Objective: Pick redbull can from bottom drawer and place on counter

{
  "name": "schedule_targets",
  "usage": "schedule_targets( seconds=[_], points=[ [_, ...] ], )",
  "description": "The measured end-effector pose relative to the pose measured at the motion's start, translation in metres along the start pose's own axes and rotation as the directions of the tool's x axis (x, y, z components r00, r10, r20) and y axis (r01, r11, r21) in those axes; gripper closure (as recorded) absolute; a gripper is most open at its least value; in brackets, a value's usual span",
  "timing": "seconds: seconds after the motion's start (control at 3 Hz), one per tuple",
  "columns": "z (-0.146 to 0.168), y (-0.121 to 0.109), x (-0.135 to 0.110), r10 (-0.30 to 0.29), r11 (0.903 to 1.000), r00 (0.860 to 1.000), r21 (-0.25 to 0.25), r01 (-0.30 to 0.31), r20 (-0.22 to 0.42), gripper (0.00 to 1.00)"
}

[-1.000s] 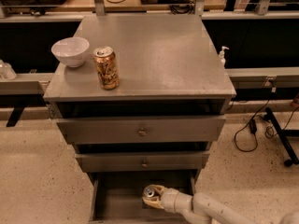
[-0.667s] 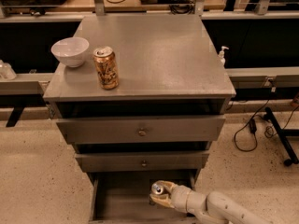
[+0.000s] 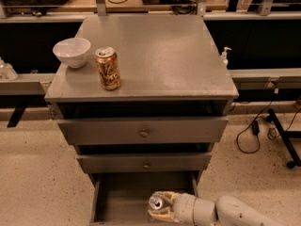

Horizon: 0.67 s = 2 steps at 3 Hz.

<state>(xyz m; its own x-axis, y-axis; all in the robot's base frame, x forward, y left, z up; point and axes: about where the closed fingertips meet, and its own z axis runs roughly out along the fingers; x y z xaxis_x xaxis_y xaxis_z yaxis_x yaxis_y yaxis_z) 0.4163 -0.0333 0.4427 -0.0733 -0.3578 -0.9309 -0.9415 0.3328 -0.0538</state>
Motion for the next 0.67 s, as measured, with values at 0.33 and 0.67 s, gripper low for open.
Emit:
schedule_targets(
  seconds=[0.33, 0.67],
  points=[
    [0.001, 0.000, -0.003, -0.005, 0.9999, 1.000, -0.015, 0.005, 0.006, 1.00],
    [-0.021, 0.001, -0.035, -0.041, 0.9983, 0.999, -0.039, 0.043, 0.032, 1.00]
  ],
)
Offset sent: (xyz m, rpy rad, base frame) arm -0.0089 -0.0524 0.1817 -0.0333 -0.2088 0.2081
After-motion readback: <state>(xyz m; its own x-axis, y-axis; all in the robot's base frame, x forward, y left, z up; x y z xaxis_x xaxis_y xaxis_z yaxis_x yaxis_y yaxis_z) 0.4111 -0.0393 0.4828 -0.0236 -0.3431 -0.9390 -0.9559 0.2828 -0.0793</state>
